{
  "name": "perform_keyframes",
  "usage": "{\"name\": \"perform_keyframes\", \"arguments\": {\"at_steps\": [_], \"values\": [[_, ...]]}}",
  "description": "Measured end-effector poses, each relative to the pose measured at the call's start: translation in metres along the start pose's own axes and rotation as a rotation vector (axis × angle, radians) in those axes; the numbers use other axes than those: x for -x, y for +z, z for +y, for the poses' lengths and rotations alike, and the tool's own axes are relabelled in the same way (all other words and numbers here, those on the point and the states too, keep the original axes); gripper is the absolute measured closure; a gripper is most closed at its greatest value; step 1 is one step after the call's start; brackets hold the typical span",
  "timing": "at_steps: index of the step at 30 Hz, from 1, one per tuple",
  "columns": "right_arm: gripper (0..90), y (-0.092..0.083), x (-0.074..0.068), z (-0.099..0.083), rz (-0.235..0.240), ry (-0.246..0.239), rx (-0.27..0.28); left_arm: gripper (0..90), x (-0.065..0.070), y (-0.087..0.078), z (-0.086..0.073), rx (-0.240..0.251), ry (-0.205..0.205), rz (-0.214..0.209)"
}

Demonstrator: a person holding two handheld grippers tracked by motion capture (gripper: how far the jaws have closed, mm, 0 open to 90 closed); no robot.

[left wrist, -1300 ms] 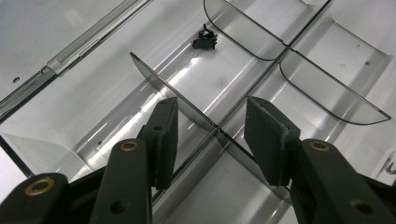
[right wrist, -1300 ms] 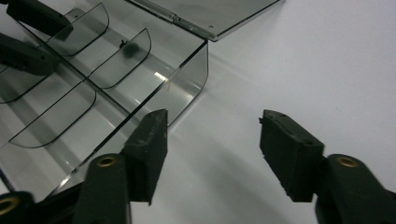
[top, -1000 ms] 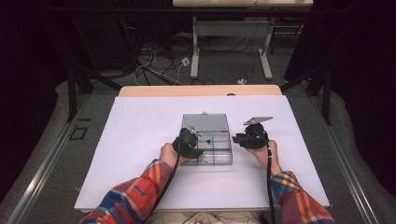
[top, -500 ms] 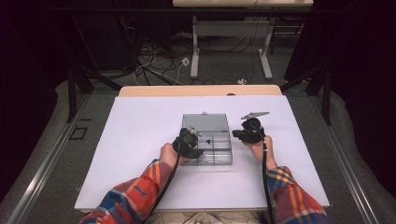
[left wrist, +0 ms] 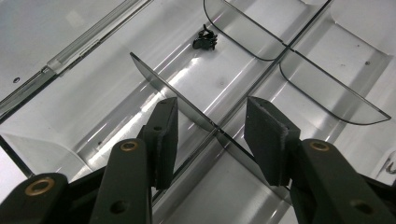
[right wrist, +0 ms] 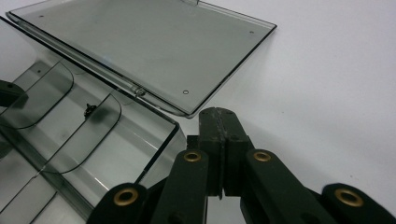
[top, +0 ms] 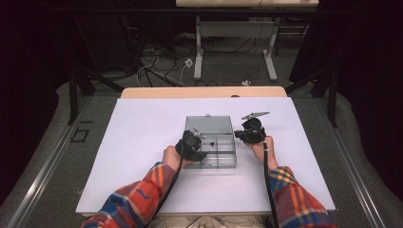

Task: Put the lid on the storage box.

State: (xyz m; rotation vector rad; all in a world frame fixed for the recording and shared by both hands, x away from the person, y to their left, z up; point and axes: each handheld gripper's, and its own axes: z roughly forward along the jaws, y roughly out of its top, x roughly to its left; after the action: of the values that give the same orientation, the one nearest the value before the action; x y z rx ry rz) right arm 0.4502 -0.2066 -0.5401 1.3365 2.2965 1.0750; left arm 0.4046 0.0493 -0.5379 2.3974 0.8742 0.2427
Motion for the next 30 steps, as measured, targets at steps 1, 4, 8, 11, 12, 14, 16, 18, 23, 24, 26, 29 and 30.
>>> {"name": "perform_keyframes", "arguments": {"at_steps": [1,4,8,11,12,14,16,18,23,24,26,29,30], "values": [[90.0,0.001,0.000,0.000,-0.004,0.004,-0.003,55.2,0.000,0.000,0.000,0.000,0.000,0.000],[90.0,0.002,0.000,0.002,-0.005,0.018,-0.002,55.2,0.000,0.000,0.000,0.000,0.001,0.000],[90.0,0.005,0.001,0.004,-0.015,0.028,-0.025,55.2,0.000,0.000,0.000,0.000,0.000,0.000],[90.0,0.008,0.001,0.006,-0.012,0.045,-0.034,55.3,0.000,0.000,0.000,0.000,0.000,-0.001],[90.0,0.009,0.002,0.006,-0.008,0.039,-0.027,55.2,0.000,0.000,0.000,0.000,0.001,-0.001],[90.0,0.011,0.002,0.008,-0.017,0.035,-0.034,55.2,0.000,0.000,0.000,0.000,0.001,-0.001],[90.0,0.012,0.001,0.009,-0.013,0.046,-0.039,55.3,0.000,0.000,0.000,0.000,0.001,-0.001],[90.0,0.013,0.002,0.009,-0.025,0.034,-0.039,55.2,0.000,0.000,0.000,0.000,0.001,-0.001],[90.0,0.018,0.005,0.009,-0.032,0.048,-0.048,55.3,0.000,0.000,0.000,0.000,0.001,-0.001],[90.0,0.019,0.006,0.010,-0.031,0.051,-0.051,55.3,0.000,0.000,0.000,0.001,0.001,-0.001],[90.0,0.021,0.006,0.011,-0.030,0.065,-0.058,55.2,0.000,0.000,0.000,0.000,0.001,-0.001],[90.0,0.025,0.008,0.012,-0.028,0.074,-0.063,55.3,0.000,0.000,0.000,0.000,0.002,-0.001],[90.0,0.026,0.009,0.012,-0.026,0.073,-0.064,55.3,0.000,0.000,0.000,0.000,0.002,-0.001]]}}
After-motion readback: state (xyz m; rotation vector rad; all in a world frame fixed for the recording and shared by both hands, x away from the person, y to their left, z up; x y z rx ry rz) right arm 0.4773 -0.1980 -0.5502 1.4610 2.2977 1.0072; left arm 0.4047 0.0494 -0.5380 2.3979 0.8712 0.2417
